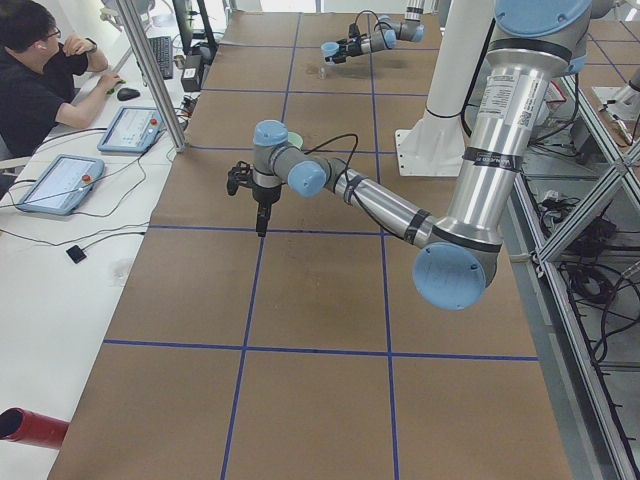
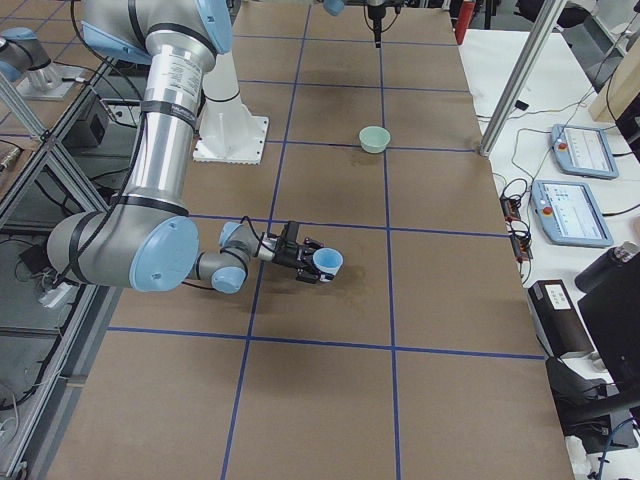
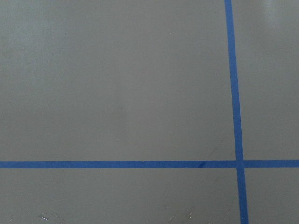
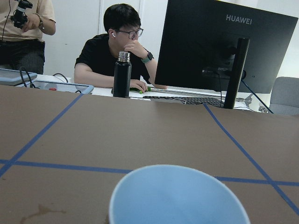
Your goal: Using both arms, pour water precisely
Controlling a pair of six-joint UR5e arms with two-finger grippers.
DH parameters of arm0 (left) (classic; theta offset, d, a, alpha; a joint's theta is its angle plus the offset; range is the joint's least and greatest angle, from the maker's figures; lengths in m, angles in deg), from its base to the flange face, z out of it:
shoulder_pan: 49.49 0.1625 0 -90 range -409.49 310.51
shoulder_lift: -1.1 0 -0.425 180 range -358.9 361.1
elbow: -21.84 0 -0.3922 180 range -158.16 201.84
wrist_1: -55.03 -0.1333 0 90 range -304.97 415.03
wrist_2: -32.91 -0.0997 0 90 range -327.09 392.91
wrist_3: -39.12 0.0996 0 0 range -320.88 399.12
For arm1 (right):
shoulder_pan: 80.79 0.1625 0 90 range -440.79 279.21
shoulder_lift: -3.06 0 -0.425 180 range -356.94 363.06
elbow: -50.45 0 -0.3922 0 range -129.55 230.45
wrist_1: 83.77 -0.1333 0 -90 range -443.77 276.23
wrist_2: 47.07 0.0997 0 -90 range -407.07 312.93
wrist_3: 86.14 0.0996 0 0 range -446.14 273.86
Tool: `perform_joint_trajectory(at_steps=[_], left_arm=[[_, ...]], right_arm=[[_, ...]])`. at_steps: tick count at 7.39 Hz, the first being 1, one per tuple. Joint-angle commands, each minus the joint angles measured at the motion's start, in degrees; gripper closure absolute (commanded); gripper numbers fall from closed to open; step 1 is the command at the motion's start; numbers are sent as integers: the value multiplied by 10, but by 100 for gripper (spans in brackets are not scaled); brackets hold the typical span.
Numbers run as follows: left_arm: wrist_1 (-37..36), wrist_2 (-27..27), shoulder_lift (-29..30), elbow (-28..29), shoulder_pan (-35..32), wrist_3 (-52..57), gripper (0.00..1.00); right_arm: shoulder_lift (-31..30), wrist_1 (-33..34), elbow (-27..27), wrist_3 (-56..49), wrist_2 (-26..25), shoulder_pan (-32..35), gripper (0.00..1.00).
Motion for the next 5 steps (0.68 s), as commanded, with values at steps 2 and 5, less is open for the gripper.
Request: perform_joint_trajectory(at_steps=[2, 5], left_arm=[[0, 0, 0, -1, 0, 0, 0], [0, 0, 1, 2, 3, 0, 0]], right_arm=[[0, -1, 10, 1, -4, 0, 24], [0, -1, 13, 4, -8, -1, 7]])
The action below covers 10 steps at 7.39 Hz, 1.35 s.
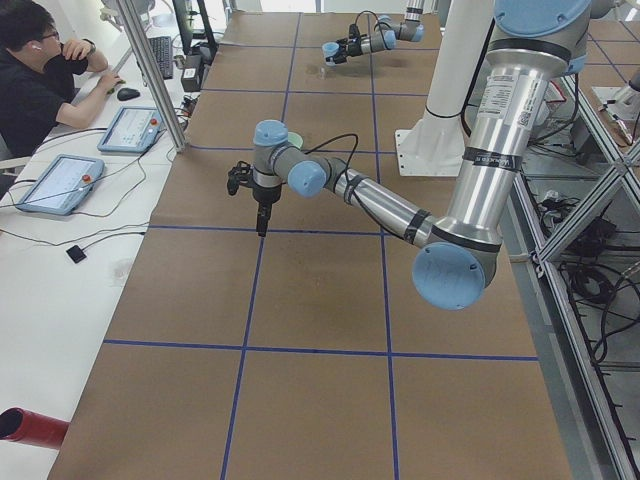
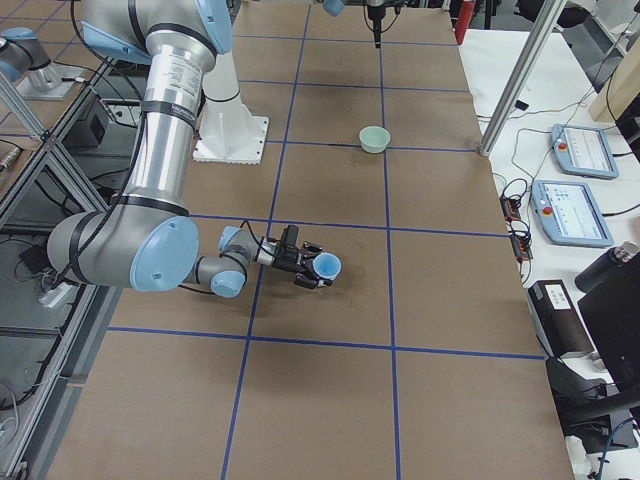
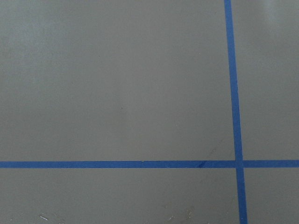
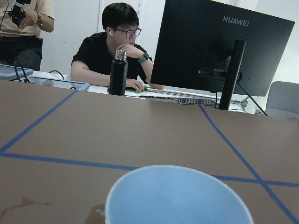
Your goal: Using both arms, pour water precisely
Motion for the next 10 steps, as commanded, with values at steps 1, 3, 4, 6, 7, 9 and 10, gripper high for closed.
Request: perform_joint_trajectory(at_steps=[1, 3, 4, 6, 7, 9, 10], left_arm=[[0, 0, 1, 2, 1, 0, 0], [-1, 0, 2, 3, 1, 0, 0], [-1, 0, 1, 3, 1, 1, 0], [-2, 0, 2, 0, 1, 0, 0], [-3, 0, 1, -1, 1, 0, 0], [-3, 0, 1, -2, 1, 0, 0], [-3, 1, 1, -2, 1, 0, 0]], right_arm=[[0, 0, 1, 2, -1, -1, 3], [0, -1, -1, 1, 0, -1, 2], [0, -7, -3, 0, 0, -1, 2], [-8, -45, -2, -13, 3, -1, 1], [-9, -46, -2, -15, 3, 0, 1], [-14, -66, -5, -29, 4, 0, 1], [-27, -143, -4, -91, 17, 0, 1]])
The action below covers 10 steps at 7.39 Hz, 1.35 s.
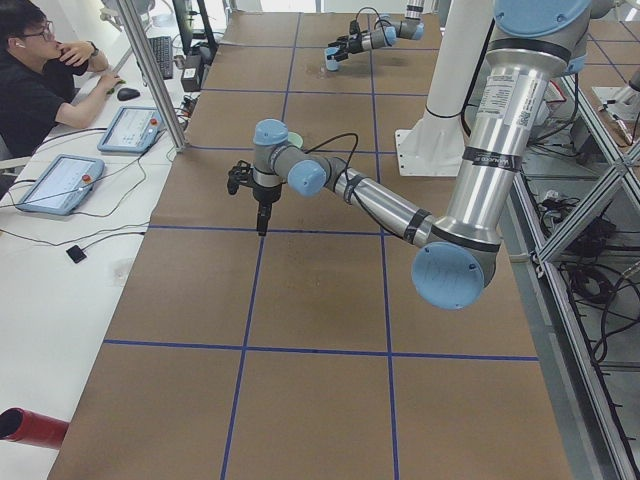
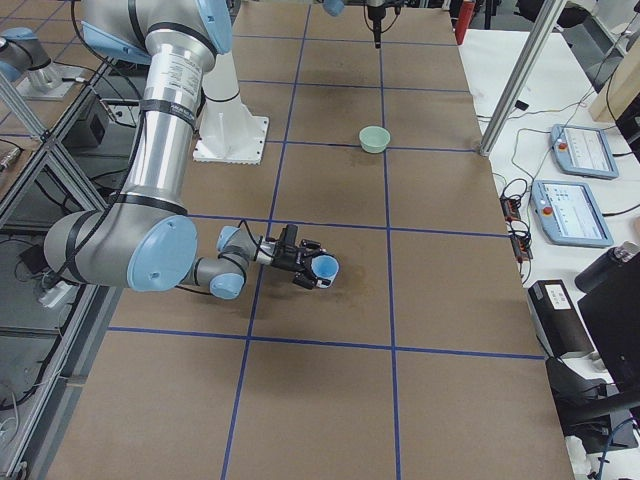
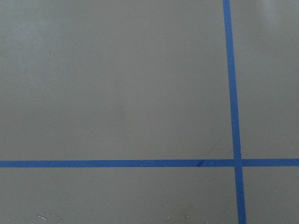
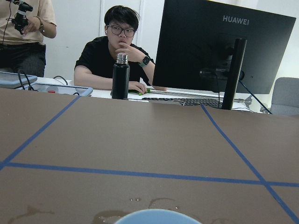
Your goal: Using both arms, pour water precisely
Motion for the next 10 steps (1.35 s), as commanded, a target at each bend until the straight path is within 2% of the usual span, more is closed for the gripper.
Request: perform_joint_trajectory(at_steps=[1, 3, 4, 5, 7, 8, 9, 10], left_arm=[[0, 1, -1, 0, 0, 0, 0], [-1, 1, 10, 1, 2, -3, 0], [-4, 8, 37, 6, 4, -22, 0], [-4, 37, 53, 7, 5, -52, 0], [0, 46, 79, 6, 31, -119, 0], [0, 46, 107, 11, 51, -154, 0], [3, 46, 133, 16, 64, -187, 0], [3, 46, 159, 21, 82, -223, 0]], right_arm=[[-25, -122, 2, -91, 18, 0, 1], [-28, -129, -16, -123, 39, 4, 1], [-33, -128, -46, -149, 63, 15, 1], [-41, -128, -66, -167, 92, 40, 1], [-41, -129, -76, -207, 157, 102, 1], [-41, -129, -84, -231, 204, 139, 1], [-39, -128, -92, -286, 291, 210, 1], [-27, -122, -92, -328, 416, 300, 1]])
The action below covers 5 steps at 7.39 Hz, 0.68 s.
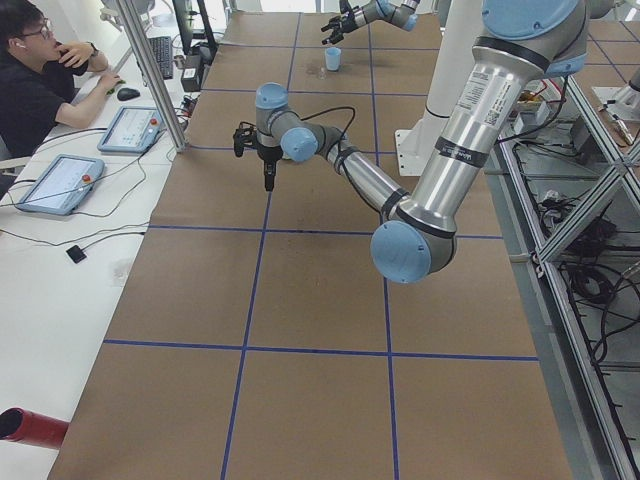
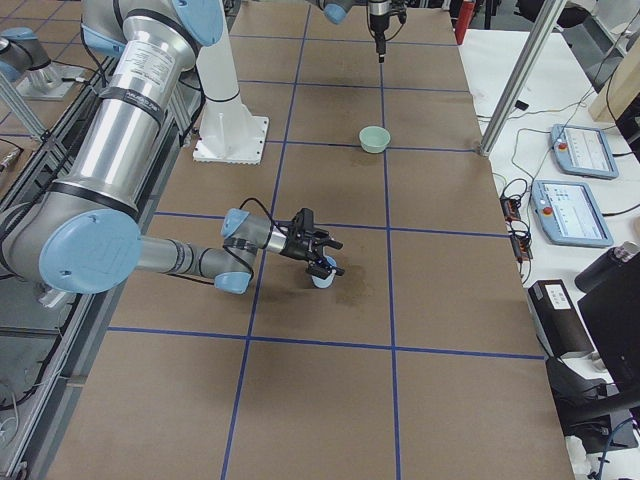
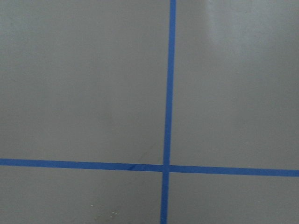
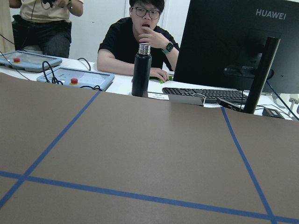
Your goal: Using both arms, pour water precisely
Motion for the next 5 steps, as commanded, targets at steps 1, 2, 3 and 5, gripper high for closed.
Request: perform_joint_trajectory(at_steps=[1, 2, 3, 5], left_arm=[[2, 1, 56, 9, 31, -78, 0], [2, 0, 95, 35, 44, -105, 0], [4, 0, 133, 71, 57, -126, 0], [141, -3, 151, 154, 80, -175, 0]], right_arm=[[44, 37, 0, -85, 269, 211, 1], [71, 72, 0, -134, 353, 287, 1], [84, 102, 0, -164, 392, 325, 1], [136, 205, 2, -222, 555, 440, 1]])
